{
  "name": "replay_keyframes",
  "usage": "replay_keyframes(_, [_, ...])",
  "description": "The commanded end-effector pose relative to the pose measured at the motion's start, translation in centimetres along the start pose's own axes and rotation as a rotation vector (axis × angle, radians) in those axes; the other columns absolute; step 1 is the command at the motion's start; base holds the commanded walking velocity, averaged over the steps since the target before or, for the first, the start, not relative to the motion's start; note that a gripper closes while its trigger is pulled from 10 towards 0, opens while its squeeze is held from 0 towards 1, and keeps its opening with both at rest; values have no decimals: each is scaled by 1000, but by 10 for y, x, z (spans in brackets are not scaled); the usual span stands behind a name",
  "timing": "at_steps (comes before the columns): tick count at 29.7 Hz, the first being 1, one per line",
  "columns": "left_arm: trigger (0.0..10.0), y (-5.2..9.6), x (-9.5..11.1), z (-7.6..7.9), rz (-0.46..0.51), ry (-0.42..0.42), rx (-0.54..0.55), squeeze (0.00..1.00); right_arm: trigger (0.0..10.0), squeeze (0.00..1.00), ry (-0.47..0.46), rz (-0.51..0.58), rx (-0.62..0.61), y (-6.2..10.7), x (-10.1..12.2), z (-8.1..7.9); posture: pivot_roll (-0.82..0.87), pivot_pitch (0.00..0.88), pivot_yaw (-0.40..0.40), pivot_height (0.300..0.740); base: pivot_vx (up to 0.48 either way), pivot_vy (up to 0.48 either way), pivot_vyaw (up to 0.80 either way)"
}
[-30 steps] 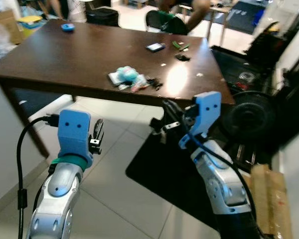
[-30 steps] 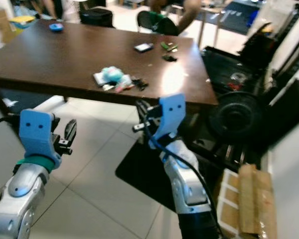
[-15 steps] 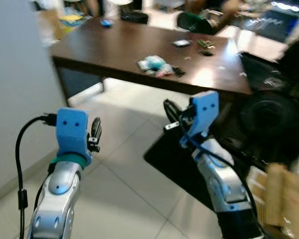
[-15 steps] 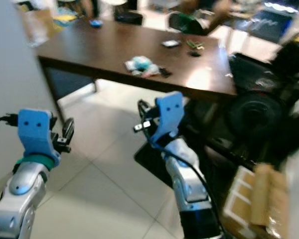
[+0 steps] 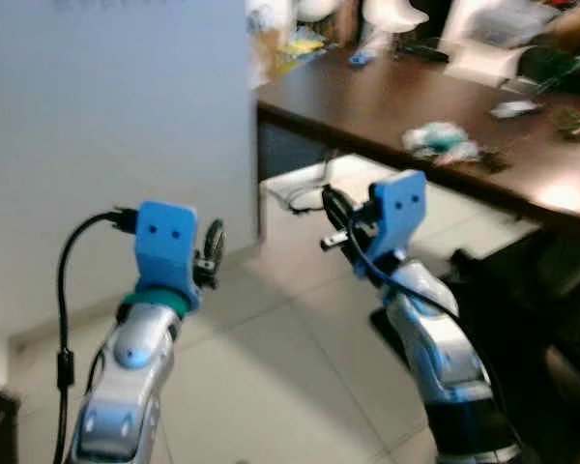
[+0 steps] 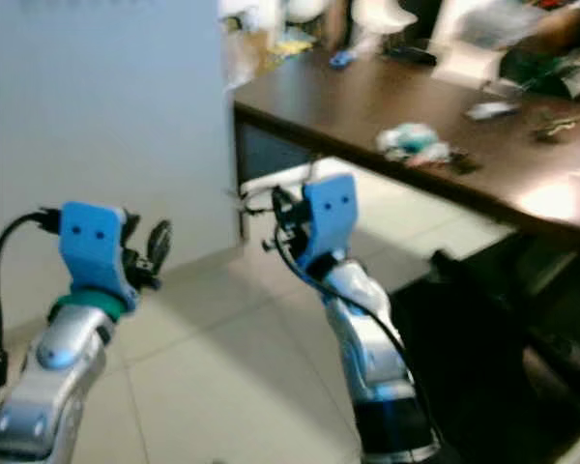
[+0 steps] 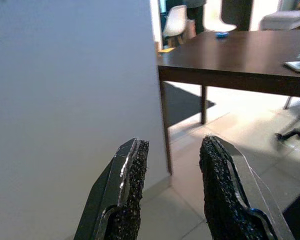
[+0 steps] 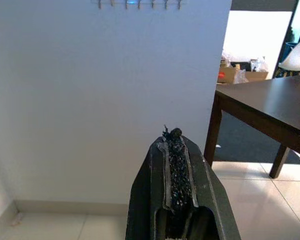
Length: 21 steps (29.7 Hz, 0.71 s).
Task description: Hang keys on a hook
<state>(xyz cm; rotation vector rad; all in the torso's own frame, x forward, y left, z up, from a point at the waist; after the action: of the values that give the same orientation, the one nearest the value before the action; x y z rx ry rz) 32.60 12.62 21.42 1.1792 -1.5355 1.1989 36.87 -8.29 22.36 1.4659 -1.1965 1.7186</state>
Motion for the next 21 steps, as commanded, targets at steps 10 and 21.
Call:
replay_keyframes(10, [10000,-6,7,6,44,-36,-27,0,10000,0,-45,12,-15,1,-1,3,-45,0,27,740,139,0,548])
replay_keyframes(21, [10000,-12,16,9,75,-37,-29,0,10000,0,-55,35,-28,-1,2,4,-44,0,31,740,465,0,0])
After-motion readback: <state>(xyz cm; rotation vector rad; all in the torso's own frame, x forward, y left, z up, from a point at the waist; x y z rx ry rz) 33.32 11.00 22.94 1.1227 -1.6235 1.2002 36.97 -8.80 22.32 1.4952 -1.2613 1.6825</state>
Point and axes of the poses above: a point about 5 cm out from each wrist's last joint towards the gripper, its own y axis pointing back from the gripper into the wrist, its own x axis along the axis of the wrist's last joint, z = x × y, the point moved 5 cm from there along -y, pointing out of the wrist towards the gripper, and after that the axes turned 5 degrees about -y, right-handed, at the moved point
